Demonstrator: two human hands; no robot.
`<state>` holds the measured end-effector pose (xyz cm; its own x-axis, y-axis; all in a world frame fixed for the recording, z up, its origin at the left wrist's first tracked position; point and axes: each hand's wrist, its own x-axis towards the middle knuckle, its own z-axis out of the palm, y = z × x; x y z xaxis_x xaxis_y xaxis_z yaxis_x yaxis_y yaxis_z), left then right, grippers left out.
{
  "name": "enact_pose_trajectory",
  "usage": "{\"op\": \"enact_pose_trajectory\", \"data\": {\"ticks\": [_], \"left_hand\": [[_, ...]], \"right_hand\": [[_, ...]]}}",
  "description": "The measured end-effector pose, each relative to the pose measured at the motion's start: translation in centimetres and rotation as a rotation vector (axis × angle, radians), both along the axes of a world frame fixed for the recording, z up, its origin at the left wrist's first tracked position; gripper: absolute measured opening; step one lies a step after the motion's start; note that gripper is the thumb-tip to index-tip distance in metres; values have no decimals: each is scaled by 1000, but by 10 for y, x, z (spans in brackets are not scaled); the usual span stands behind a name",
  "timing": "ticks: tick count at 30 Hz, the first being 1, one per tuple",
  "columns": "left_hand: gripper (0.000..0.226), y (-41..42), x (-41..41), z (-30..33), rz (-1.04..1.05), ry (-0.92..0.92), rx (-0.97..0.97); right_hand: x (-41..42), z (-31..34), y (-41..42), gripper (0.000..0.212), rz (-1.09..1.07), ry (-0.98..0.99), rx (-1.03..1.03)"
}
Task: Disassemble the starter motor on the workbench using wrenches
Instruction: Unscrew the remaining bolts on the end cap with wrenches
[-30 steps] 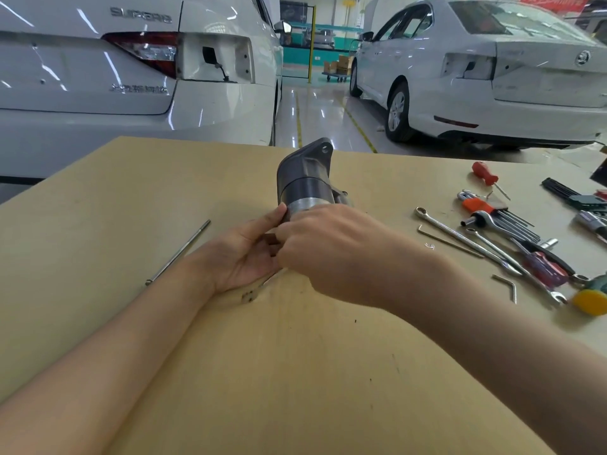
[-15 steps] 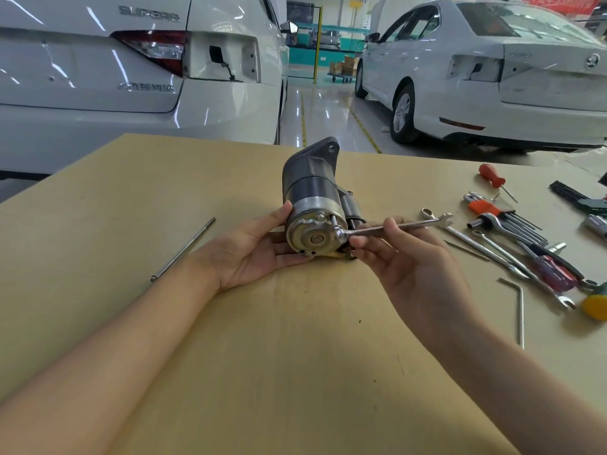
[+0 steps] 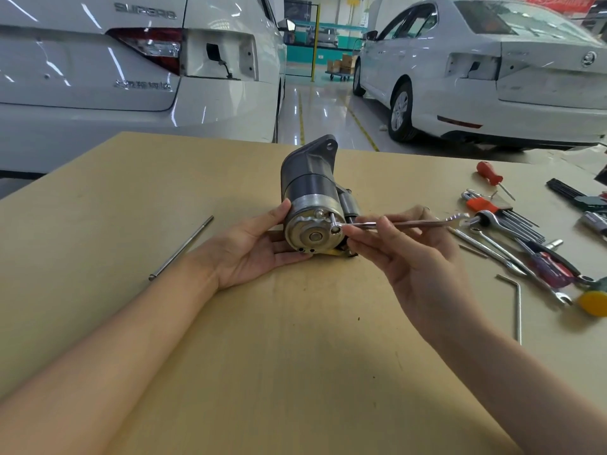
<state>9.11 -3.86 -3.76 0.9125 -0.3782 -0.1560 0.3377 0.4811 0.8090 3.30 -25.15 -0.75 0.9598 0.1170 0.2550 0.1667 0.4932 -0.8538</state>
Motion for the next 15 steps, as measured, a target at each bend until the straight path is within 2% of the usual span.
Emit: {"op": "enact_pose_trajectory", "data": {"ticks": [2, 5, 6, 8, 11, 12, 13, 15], "left_hand": [[97, 0, -1, 0, 4, 9, -3], [96, -1, -1, 0, 17, 13, -3], [88, -1, -1, 1, 22, 14, 0], [65, -1, -2, 0, 32, 15, -14], [25, 1, -4, 0, 5, -15, -9], [23, 1, -4, 1, -1, -13, 15], [32, 1, -5, 2, 16, -10, 46], [61, -1, -6, 4, 46, 7, 68]], "right_hand": [[2, 7, -2, 6, -59, -202, -214], [14, 33, 1, 9, -109, -510, -670], [18, 44, 4, 5, -113, -617, -859], [24, 62, 16, 13, -106, -866, -1193], [26, 68, 43, 21, 112, -1101, -1626], [25, 65, 50, 22, 159, -1150, -1788], [23, 60, 55, 23, 163, -1211, -1905], [19, 52, 56, 25, 112, -1329, -1967]]}}
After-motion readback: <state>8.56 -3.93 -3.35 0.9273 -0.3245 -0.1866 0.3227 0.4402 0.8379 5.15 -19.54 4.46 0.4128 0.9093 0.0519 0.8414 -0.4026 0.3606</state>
